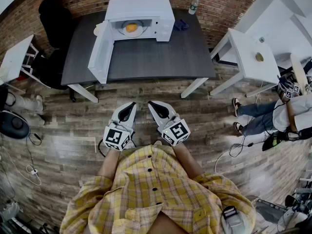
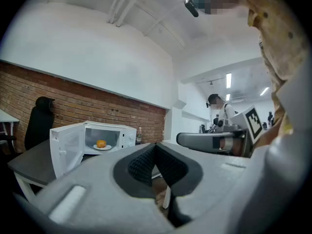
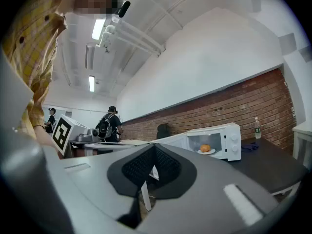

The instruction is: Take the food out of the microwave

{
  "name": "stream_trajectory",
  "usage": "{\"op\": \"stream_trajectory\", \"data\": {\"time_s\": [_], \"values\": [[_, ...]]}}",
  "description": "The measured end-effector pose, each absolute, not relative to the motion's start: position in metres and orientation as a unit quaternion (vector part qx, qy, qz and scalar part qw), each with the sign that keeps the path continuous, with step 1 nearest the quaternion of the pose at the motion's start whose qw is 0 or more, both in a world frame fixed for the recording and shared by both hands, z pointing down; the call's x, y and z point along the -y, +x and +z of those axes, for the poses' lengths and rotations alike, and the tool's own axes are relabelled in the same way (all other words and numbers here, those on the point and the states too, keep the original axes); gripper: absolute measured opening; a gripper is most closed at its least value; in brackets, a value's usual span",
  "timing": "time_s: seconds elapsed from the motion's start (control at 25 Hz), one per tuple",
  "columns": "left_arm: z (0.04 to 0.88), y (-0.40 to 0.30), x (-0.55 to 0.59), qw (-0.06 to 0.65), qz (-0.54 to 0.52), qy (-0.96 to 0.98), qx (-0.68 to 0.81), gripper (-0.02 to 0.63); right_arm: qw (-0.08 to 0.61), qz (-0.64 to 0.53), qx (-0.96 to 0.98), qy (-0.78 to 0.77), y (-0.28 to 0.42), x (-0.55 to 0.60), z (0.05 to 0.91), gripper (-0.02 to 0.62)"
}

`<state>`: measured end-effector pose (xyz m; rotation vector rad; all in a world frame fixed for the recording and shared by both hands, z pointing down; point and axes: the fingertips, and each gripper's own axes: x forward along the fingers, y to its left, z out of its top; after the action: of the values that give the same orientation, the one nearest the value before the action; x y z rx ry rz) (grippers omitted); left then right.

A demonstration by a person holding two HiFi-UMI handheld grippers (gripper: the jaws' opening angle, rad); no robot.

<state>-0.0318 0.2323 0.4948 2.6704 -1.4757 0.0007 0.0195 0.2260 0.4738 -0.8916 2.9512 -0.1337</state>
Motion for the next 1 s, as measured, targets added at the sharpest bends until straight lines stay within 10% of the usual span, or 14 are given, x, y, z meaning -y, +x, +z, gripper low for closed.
{"op": "stream_trajectory", "data": {"time_s": [1.0], "values": [[0.504,0.024,-0.239,0.046,0.016,0.85,0.524,-0.002,0.032,-0.038,-0.975,-0.217,0.068,-0.235,0.484,0.002]]}}
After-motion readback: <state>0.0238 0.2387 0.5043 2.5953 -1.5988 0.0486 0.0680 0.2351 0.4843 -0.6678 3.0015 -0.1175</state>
